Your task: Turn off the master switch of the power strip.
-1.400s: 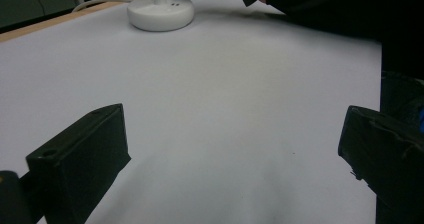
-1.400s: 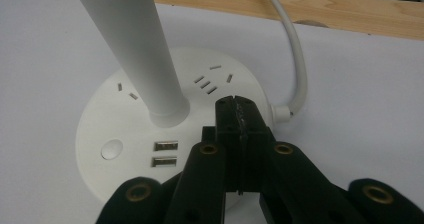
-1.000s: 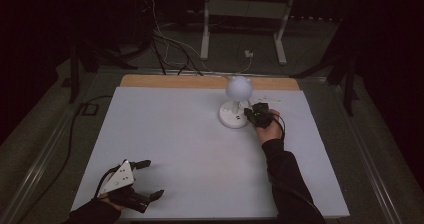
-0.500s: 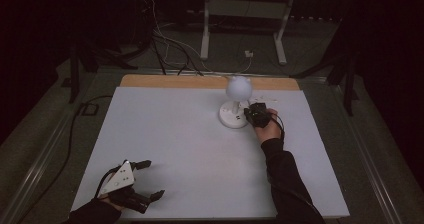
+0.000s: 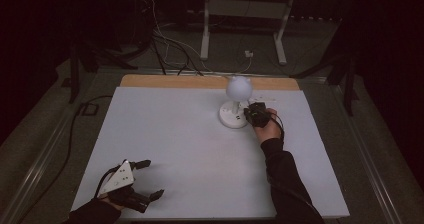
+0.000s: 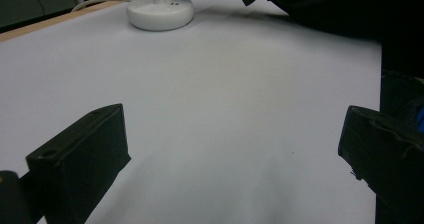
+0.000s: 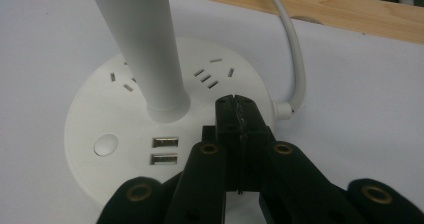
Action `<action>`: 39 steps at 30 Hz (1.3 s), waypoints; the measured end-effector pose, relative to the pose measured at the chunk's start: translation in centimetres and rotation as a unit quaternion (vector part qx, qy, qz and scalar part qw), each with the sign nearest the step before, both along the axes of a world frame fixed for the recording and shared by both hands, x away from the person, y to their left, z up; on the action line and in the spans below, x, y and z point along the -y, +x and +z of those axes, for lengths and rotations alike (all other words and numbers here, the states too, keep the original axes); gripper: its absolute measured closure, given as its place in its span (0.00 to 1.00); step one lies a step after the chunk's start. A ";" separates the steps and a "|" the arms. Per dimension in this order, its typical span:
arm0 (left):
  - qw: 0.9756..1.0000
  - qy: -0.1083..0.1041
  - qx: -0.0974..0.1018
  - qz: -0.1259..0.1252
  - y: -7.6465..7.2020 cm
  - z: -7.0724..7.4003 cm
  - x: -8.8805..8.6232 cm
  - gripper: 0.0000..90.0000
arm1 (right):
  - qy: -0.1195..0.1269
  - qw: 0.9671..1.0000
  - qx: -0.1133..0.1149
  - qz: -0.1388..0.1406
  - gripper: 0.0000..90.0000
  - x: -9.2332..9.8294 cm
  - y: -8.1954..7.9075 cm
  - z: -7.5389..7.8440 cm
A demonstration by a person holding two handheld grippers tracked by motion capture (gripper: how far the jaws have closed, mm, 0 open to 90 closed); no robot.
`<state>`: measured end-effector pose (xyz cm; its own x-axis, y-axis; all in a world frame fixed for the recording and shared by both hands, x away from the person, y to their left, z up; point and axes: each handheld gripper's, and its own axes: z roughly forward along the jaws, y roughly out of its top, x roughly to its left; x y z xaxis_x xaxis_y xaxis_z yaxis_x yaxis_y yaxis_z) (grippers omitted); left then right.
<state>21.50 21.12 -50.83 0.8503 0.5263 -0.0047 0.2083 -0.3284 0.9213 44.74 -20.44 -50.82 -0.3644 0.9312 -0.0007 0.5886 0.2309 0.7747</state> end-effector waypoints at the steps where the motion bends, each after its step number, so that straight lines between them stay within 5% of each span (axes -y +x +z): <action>1: 1.000 -0.001 0.000 0.000 0.0 0.0 0.0 0.00 | 0.000 1.000 0.000 0.000 1.00 0.0 0.0 0.0; 6: 1.000 -0.001 0.000 0.000 0.0 0.0 0.0 0.00 | 0.004 1.000 -0.008 -0.011 1.00 0.2 0.1 0.6; 8: 1.000 -0.002 -0.001 0.001 0.0 0.0 0.0 0.00 | 0.036 0.999 -0.001 -0.014 1.00 0.7 0.0 1.0; 11: 1.000 -0.001 -0.001 0.002 0.1 0.0 -0.1 0.00 | 0.046 0.999 -0.002 -0.014 1.00 1.0 -0.1 1.4; 22: 1.000 0.000 0.000 0.003 0.0 0.0 0.0 0.00 | 0.053 0.999 -0.001 0.001 0.93 1.0 -0.6 2.2; 27: 1.000 0.000 0.000 0.003 0.1 0.0 0.0 0.00 | 0.058 0.998 0.008 0.012 0.73 1.1 -1.0 2.3; 28: 1.000 0.001 0.000 0.002 0.1 0.0 0.0 0.00 | 0.061 0.998 0.008 0.020 0.63 1.2 -1.1 2.3; 39: 1.000 0.000 0.000 0.002 0.0 0.0 -0.1 0.00 | 0.065 0.997 -0.001 0.044 0.31 1.5 -1.8 2.4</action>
